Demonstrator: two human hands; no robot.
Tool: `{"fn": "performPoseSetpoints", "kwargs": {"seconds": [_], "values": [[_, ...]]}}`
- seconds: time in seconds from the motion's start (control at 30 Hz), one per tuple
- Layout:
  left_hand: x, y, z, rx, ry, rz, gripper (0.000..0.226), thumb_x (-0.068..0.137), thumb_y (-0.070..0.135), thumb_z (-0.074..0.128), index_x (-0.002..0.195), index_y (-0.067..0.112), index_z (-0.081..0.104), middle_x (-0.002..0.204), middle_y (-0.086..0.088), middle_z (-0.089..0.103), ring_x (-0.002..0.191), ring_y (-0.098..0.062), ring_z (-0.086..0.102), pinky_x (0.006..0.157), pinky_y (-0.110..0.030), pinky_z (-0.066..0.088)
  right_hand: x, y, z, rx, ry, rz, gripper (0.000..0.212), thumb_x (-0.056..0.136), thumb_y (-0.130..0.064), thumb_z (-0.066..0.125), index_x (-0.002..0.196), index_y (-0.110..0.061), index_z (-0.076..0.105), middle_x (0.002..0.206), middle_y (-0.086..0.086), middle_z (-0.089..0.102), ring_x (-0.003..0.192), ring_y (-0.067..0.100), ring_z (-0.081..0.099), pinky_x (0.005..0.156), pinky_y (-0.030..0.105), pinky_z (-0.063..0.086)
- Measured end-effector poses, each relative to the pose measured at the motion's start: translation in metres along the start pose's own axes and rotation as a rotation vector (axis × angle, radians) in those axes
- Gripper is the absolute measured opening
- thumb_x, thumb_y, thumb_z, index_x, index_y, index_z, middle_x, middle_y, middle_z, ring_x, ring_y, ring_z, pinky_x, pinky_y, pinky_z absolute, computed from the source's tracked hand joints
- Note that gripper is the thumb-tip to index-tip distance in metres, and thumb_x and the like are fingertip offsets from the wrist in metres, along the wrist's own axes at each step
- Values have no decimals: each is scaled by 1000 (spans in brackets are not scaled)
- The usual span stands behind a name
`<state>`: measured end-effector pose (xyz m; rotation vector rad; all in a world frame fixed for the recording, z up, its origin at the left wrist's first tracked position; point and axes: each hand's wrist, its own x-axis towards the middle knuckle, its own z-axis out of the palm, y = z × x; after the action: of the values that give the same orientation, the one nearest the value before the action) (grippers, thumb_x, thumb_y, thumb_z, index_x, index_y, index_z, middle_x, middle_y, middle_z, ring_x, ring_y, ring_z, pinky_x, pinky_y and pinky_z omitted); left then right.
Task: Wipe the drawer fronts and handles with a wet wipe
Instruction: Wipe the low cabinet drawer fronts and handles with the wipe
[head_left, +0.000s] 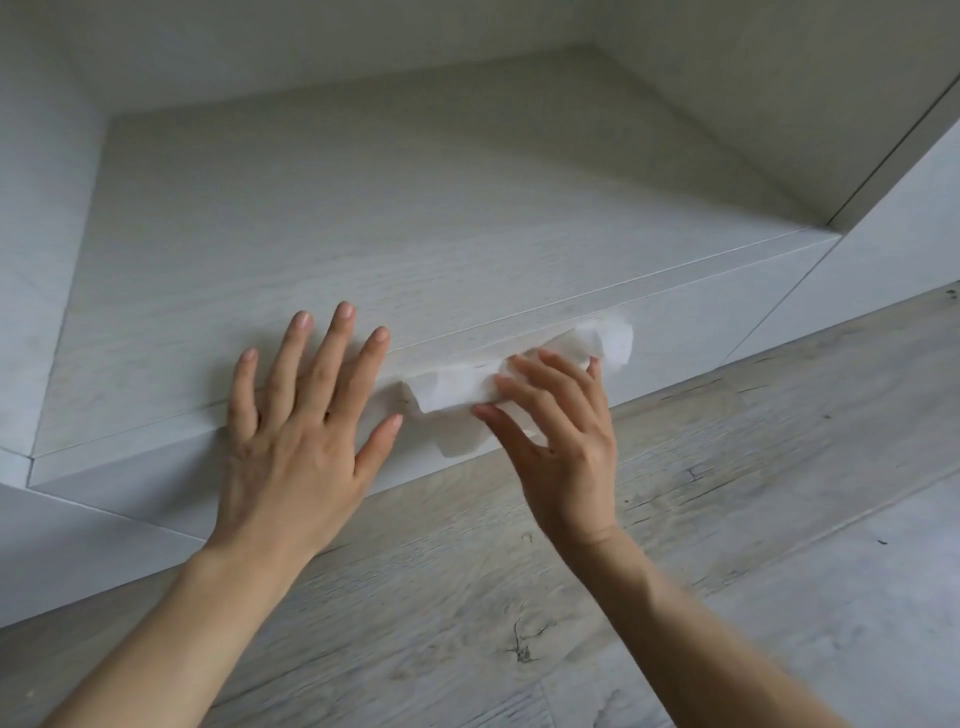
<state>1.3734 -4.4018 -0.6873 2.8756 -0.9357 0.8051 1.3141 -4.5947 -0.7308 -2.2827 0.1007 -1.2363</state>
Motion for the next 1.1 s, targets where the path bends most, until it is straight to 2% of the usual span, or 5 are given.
{"fn": "performPoseSetpoints", "kwargs": {"seconds": [0.57, 0.67, 0.83, 1.0, 1.1], "values": [[1, 1, -2, -17, -55, -15, 62, 99, 52, 24, 150, 18, 31, 157, -9, 34, 143, -30, 24, 118, -43, 2, 0, -25, 10, 77, 52, 179, 22, 83, -26, 70, 78, -5, 65, 99, 6, 66, 101, 15, 58, 109, 41, 36], [1, 0, -3, -23, -73, -4, 62, 101, 54, 18, 151, 19, 30, 157, -9, 34, 143, -30, 24, 117, -43, 2, -1, -17, 5, 85, 69, 166, 26, 80, -30, 73, 79, -5, 66, 99, 6, 66, 102, 13, 57, 97, 49, 46], [1, -1, -3, -8, -78, -7, 63, 102, 55, 12, 151, 19, 30, 158, -7, 32, 144, -29, 25, 120, -39, -2, -4, -17, 5, 66, 49, 140, 24, 82, -29, 71, 83, -5, 64, 101, 6, 67, 109, 16, 57, 110, 42, 35], [0, -1, -5, -44, -54, -14, 61, 104, 51, 11, 151, 19, 32, 157, -10, 33, 144, -29, 24, 117, -42, 6, -2, -7, 1, 58, 5, 97, 31, 82, -31, 72, 100, -6, 68, 101, 6, 66, 106, 16, 55, 91, 52, 49], [-3, -11, -8, -40, -30, -95, 60, 104, 49, 17, 151, 18, 35, 158, -11, 30, 146, -31, 20, 117, -45, 3, -3, -2, 0, 44, 33, 74, 34, 85, -36, 68, 98, -5, 73, 102, 10, 66, 110, 17, 54, 96, 55, 45]]}}
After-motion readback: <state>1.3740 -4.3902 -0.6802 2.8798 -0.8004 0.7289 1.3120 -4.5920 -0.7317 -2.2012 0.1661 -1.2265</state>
